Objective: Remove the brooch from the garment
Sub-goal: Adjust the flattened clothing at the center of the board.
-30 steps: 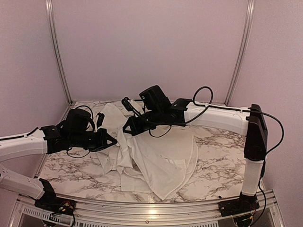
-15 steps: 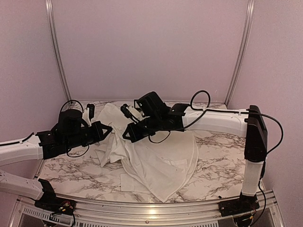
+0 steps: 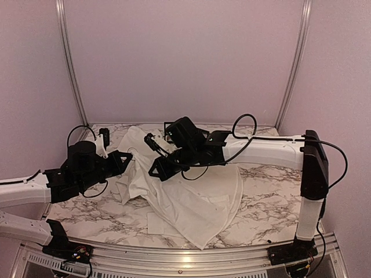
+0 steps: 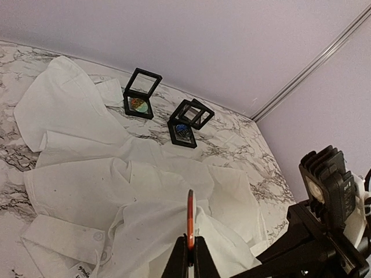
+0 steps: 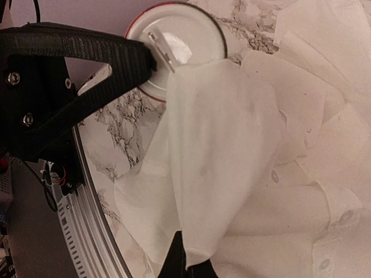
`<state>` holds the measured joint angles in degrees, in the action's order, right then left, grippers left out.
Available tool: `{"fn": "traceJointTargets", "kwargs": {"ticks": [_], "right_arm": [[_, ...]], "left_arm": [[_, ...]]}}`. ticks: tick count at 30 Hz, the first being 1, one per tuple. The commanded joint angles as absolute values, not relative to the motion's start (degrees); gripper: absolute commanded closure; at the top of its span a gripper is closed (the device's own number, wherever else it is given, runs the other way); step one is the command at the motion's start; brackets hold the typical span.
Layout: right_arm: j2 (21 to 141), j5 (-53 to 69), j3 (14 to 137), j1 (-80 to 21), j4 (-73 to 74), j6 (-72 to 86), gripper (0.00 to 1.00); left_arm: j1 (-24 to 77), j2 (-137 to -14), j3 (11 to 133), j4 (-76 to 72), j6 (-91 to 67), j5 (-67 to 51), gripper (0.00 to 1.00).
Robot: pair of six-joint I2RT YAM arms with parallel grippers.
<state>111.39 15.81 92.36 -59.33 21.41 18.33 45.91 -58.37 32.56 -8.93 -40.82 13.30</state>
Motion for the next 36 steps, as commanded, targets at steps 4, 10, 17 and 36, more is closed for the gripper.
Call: {"fn": "traceJointTargets", "kwargs": {"ticks": [4, 10, 17, 36], "right_arm": [[110.2, 19.0, 93.6, -60.2, 22.1, 16.5, 1.0], [105.7, 16.3, 88.8, -58.4, 19.9, 17.1, 0.97], [99.2, 17.6, 83.6, -56.8, 15.3, 14.3, 0.86], [97.6, -3.0, 78.4, -60.8, 9.9, 14.2, 0.38]], "left_arm": [[46.5, -61.8, 30.1, -28.2, -40.7, 15.5, 1.0], [46.4, -62.2, 30.3, -28.7, -37.6, 6.5, 1.0], [46.0, -61.2, 29.2, -26.7, -32.1, -7.3, 1.0], [45.2, -71.0, 46.3, 3.7, -38.7, -6.0, 1.0]]}}
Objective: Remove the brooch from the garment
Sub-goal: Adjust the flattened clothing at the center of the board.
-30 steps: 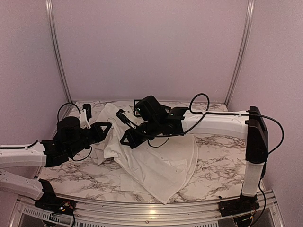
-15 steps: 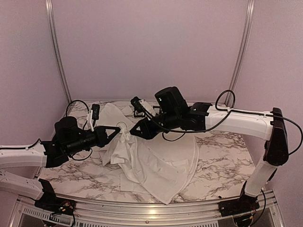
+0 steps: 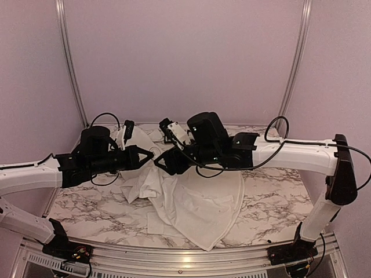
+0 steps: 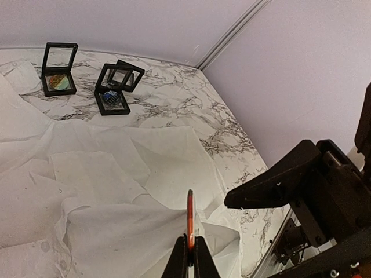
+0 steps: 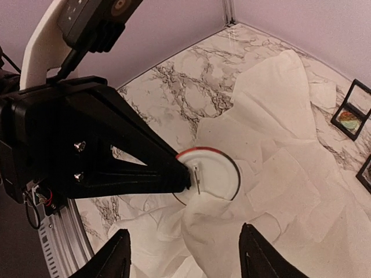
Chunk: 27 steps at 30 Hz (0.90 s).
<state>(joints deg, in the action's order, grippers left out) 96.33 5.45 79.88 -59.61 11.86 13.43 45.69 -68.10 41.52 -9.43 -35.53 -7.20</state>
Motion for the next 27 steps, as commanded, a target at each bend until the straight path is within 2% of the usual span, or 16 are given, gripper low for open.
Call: {"fn": "traceJointTargets", "kwargs": {"ticks": [1, 9, 12, 16, 20, 24, 27], "right_arm": [[97.8, -3.1, 77.7, -60.9, 9.1, 14.3, 0.38], [101.2, -2.0, 76.3, -61.7, 7.2, 15.3, 0.38], [102.4, -2.5, 76.1, -61.7, 6.7, 16.2, 0.46], [102.7, -3.0, 75.2, -61.8, 6.3, 16.0, 0.49], [103.6, -2.2, 74.7, -61.8, 6.6, 16.1, 0.61], [104.0, -3.8, 75.1, -61.7, 7.7, 16.4, 0.86], [103.9, -6.6, 76.5, -61.7, 9.3, 15.8, 0.96]], "left_arm": [[45.2, -71.8, 47.3, 5.2, -39.1, -6.6, 1.0], [44.2, -73.9, 53.2, 13.6, -38.8, -10.5, 1.0], [44.0, -74.8, 55.2, 16.7, -37.5, -11.6, 1.0], [42.8, -75.6, 56.0, 18.9, -36.7, -13.8, 1.0], [42.0, -76.6, 57.3, 21.3, -35.3, -15.8, 1.0], [41.5, -77.6, 58.7, 23.6, -33.4, -18.1, 1.0], [41.3, -78.4, 59.4, 25.2, -31.9, -19.9, 1.0]]}}
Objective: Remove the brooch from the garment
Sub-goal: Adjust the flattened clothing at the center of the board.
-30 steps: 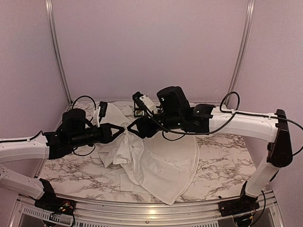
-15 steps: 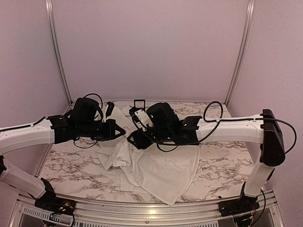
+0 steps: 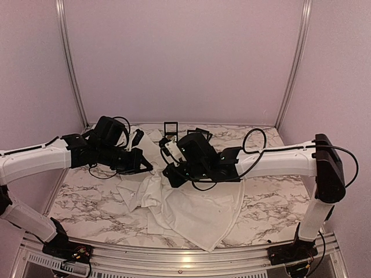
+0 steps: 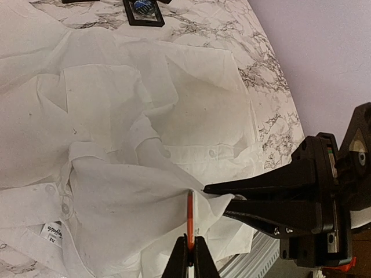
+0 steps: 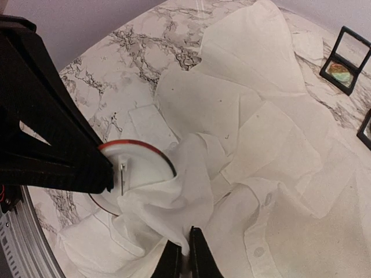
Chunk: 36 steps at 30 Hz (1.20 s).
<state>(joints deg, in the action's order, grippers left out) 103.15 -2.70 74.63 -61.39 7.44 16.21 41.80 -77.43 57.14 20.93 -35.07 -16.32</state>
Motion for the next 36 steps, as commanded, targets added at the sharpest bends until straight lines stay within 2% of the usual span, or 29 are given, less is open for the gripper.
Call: {"fn": "traceJointTargets", "kwargs": {"ticks": [1, 10, 17, 19, 27, 29, 32, 36], "right_arm": [[104.0, -7.4, 77.0, -61.7, 9.7, 15.5, 0.97], [105.3, -13.9, 80.4, -61.5, 11.9, 12.6, 1.0], [106.5, -11.8, 82.7, -60.9, 11.4, 11.3, 1.0], [105.6, -10.6, 82.1, -60.9, 11.5, 11.3, 0.95], [97.3, -6.3, 75.0, -61.1, 12.1, 14.0, 0.49], [96.0, -5.4, 73.3, -61.4, 11.8, 14.5, 0.41], [95.8, -5.4, 72.2, -62.5, 12.0, 14.9, 0.33], [96.5, -4.3, 71.3, -63.2, 11.6, 15.8, 0.31]], "left_arm": [[41.2, -78.8, 59.5, 25.6, -31.5, -20.8, 1.0], [41.2, -80.9, 59.1, 26.8, -30.1, -28.3, 1.0], [41.1, -81.2, 57.9, 24.1, -32.4, -31.0, 1.0], [41.0, -81.3, 57.3, 22.4, -34.0, -31.4, 1.0], [39.4, -82.6, 57.3, 21.6, -34.9, -31.9, 1.0], [39.2, -83.1, 57.4, 21.3, -35.2, -32.1, 1.0], [39.0, -83.5, 57.7, 20.8, -35.6, -32.3, 1.0], [38.9, -84.1, 58.2, 20.6, -35.8, -32.9, 1.0]]}}
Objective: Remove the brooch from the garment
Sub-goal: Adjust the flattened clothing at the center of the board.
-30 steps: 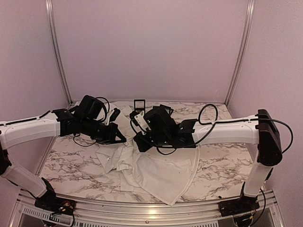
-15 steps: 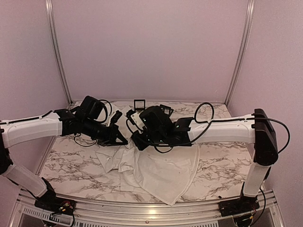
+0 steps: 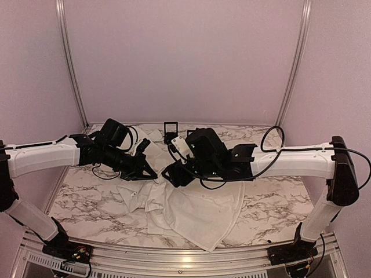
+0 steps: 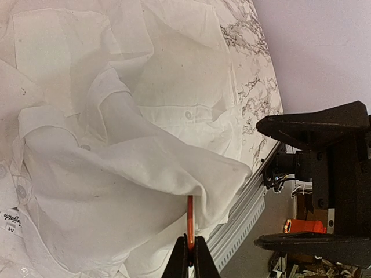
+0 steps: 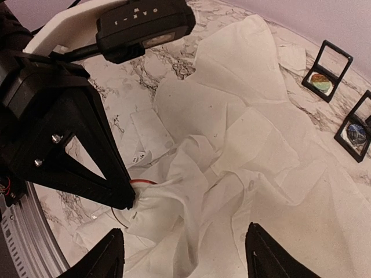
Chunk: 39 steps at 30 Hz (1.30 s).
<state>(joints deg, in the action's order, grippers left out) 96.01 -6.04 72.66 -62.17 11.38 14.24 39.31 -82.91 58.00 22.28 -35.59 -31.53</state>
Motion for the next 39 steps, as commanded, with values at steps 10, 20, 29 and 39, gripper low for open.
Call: {"fn": "traceJointTargets", "kwargs": {"ticks": [10, 20, 29, 39], "right_arm": [[101.6, -1.6, 71.3, -64.8, 8.7, 19.0, 0.34], [106.3, -4.0, 72.4, -64.8, 8.2, 22.4, 0.53], [105.0, -8.8, 72.5, -62.8, 10.8, 23.5, 0.99], [104.1, -11.3, 73.3, -59.7, 11.5, 19.0, 1.0]], "left_arm": [[38.4, -85.1, 58.8, 20.0, -36.2, -33.9, 1.0], [37.6, -84.2, 58.6, 20.2, -36.2, -34.6, 1.0], [37.2, -83.5, 57.2, 20.2, -34.2, -37.2, 1.0], [37.3, -83.4, 52.7, 15.8, -33.1, -41.6, 1.0]]}}
